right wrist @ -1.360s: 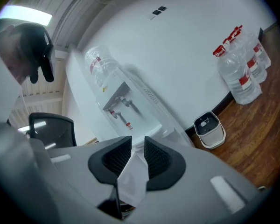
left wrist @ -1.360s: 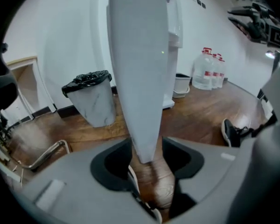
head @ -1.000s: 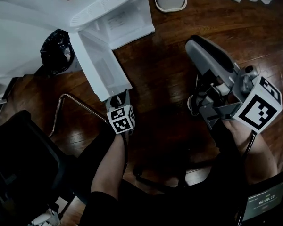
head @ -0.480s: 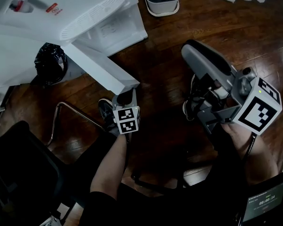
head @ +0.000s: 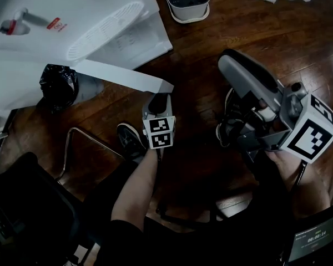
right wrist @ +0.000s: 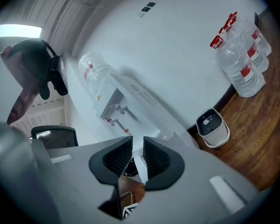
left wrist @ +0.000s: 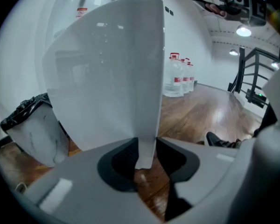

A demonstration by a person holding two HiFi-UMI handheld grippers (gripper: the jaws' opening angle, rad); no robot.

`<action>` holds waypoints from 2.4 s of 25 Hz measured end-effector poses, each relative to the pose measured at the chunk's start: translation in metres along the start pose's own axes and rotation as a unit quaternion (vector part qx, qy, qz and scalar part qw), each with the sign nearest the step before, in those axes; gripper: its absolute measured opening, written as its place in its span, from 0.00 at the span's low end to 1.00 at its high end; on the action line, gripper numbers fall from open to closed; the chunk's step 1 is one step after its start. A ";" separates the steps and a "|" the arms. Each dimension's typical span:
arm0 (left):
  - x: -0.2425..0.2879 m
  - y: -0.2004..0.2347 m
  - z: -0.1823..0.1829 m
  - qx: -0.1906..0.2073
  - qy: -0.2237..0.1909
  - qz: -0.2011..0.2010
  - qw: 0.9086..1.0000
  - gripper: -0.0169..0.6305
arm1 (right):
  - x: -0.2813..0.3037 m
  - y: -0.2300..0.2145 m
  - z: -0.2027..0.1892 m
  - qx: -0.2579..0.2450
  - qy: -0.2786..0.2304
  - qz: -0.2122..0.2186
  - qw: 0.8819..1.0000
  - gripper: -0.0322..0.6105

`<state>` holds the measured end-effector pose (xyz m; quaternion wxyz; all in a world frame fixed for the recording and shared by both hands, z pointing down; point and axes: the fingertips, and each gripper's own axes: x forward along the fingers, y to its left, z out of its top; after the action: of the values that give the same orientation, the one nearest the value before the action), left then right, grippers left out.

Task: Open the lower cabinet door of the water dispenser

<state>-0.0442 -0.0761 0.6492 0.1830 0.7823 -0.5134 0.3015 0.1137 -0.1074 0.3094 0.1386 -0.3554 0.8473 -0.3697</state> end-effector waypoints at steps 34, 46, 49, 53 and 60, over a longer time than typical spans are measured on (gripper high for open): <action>0.145 0.053 0.108 -0.043 -0.003 0.013 0.999 0.06 | 0.010 -0.057 0.034 -0.024 0.020 -0.052 0.998 0.16; 0.092 0.049 0.125 -0.099 -0.046 0.031 0.994 0.06 | 0.018 -0.052 0.018 -0.060 0.044 -0.064 0.995 0.15; 0.060 0.033 0.136 -0.121 -0.061 0.014 0.991 0.06 | 0.027 -0.047 0.008 -0.096 0.045 -0.067 0.992 0.15; 0.004 0.013 0.176 -0.122 -0.099 -0.011 0.988 0.06 | 0.032 -0.040 0.009 -0.117 0.011 -0.081 0.990 0.15; -0.152 0.014 0.258 -0.077 -0.218 -0.031 0.972 0.06 | 0.027 -0.008 0.013 -0.162 -0.026 -0.078 0.983 0.11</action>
<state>-0.0283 -0.1305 0.3551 0.1359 0.8283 -0.5380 0.0774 0.1053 -0.1368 0.3071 0.0724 -0.4476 0.8617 -0.2277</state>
